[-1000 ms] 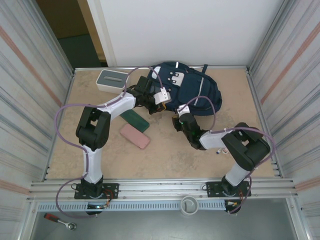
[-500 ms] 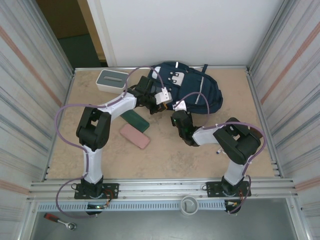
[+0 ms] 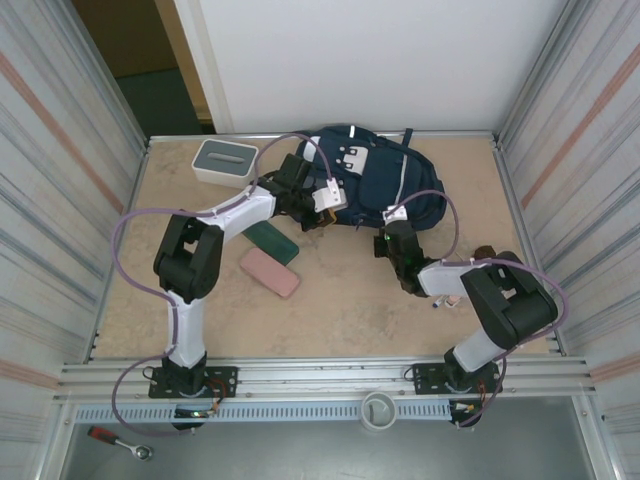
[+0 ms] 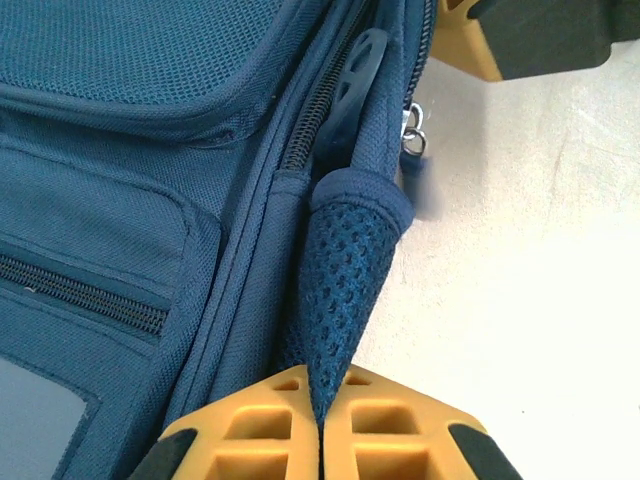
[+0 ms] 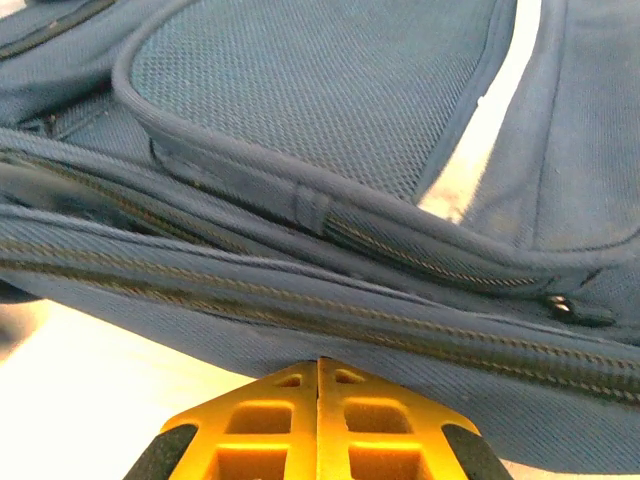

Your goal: Pack books, pencil case, and school supplies into a backpack

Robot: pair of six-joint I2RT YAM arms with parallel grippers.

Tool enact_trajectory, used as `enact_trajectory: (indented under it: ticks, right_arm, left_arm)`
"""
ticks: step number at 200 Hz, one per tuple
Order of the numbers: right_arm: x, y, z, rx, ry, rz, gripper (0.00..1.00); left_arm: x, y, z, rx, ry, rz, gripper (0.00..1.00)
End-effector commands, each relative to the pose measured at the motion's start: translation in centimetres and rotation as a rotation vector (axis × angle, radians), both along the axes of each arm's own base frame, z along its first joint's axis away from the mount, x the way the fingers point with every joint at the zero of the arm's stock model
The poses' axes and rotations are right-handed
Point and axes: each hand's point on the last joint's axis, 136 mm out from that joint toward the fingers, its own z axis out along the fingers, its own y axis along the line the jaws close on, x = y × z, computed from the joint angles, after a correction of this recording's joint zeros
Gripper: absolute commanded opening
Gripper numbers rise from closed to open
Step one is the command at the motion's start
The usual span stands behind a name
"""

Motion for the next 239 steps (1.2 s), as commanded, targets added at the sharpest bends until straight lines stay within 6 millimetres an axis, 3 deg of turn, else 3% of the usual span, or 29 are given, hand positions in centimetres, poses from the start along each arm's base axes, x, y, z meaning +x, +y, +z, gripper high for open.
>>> enact_trajectory:
  ticks: [1, 35, 67, 109, 147, 202, 239]
  right_arm:
    - [-1.1, 0.1, -0.6, 0.083, 0.067, 0.059, 0.0]
    - [-2.5, 3.7, 0.6, 0.111, 0.065, 0.218, 0.0]
    - [-2.5, 6.2, 0.6, 0.109, 0.051, 0.253, 0.34]
    - [-0.6, 7.6, 0.5, 0.05, -0.004, 0.148, 0.42]
    - [0.9, 7.2, 0.7, -0.04, -0.068, -0.029, 0.42]
    - [1.7, 5.7, 1.5, -0.111, -0.112, -0.215, 0.33]
    - [1.7, 5.0, 2.1, -0.124, -0.138, -0.235, 0.09]
  left_arm:
    - [0.2, 0.4, 3.6, -0.037, -0.069, -0.01, 0.0]
    - [0.1, 0.2, 3.8, -0.054, -0.057, -0.011, 0.0]
    - [-0.2, -0.1, 4.1, -0.068, -0.051, -0.019, 0.0]
    - [-0.4, -0.3, 4.2, -0.066, -0.052, -0.022, 0.0]
    - [-0.6, -0.5, 4.3, -0.069, -0.05, -0.026, 0.0]
    - [-0.7, -0.6, 4.5, -0.072, -0.049, -0.027, 0.0]
    - [-0.7, -0.5, 4.4, -0.065, -0.05, -0.025, 0.0]
